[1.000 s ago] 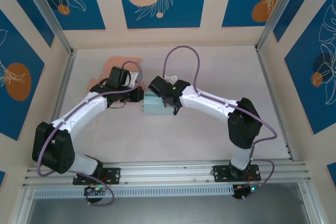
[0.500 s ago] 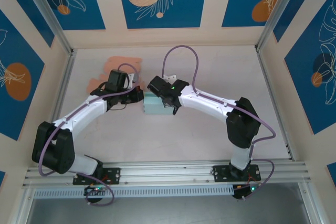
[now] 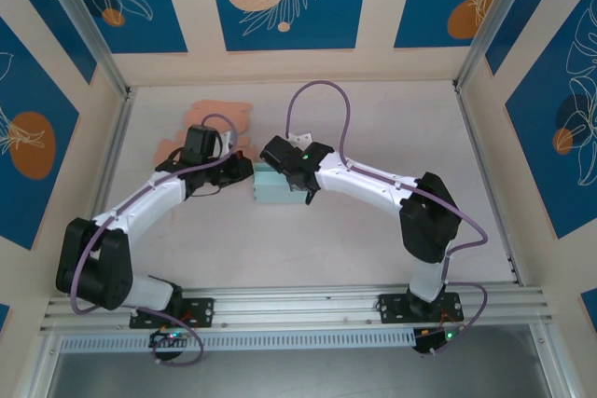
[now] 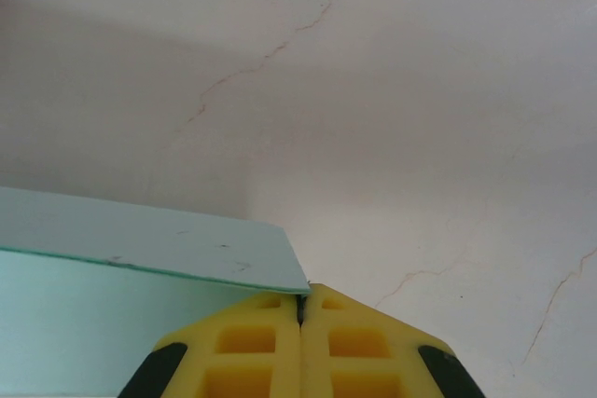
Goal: Fold the paper box
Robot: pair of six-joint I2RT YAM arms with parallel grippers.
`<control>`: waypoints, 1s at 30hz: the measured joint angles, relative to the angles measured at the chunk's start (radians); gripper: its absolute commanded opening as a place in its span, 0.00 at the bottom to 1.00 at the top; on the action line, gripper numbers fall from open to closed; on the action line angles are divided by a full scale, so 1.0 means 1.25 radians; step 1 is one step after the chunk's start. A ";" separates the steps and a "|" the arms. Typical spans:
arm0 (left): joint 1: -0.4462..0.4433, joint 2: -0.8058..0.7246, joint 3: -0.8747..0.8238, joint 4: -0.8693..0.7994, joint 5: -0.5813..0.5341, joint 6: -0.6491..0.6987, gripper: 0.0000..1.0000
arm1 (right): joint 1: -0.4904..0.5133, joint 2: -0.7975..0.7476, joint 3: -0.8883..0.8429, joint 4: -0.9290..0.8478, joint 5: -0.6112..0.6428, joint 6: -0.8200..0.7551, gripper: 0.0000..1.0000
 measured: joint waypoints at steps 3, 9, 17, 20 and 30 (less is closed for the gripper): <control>0.000 -0.009 -0.002 -0.012 -0.012 0.023 0.00 | 0.002 0.005 0.006 0.000 0.000 0.000 0.00; 0.000 -0.014 -0.026 -0.007 -0.036 0.065 0.00 | 0.006 0.013 0.016 0.002 -0.003 0.000 0.00; -0.017 -0.022 -0.057 0.038 -0.067 0.111 0.00 | 0.009 0.015 0.018 0.002 -0.002 0.008 0.00; -0.031 -0.030 -0.073 0.060 -0.096 0.128 0.00 | 0.014 0.015 0.013 0.003 0.004 0.017 0.00; -0.111 -0.090 -0.219 0.254 -0.258 0.194 0.00 | 0.052 -0.030 -0.088 0.077 0.042 0.049 0.00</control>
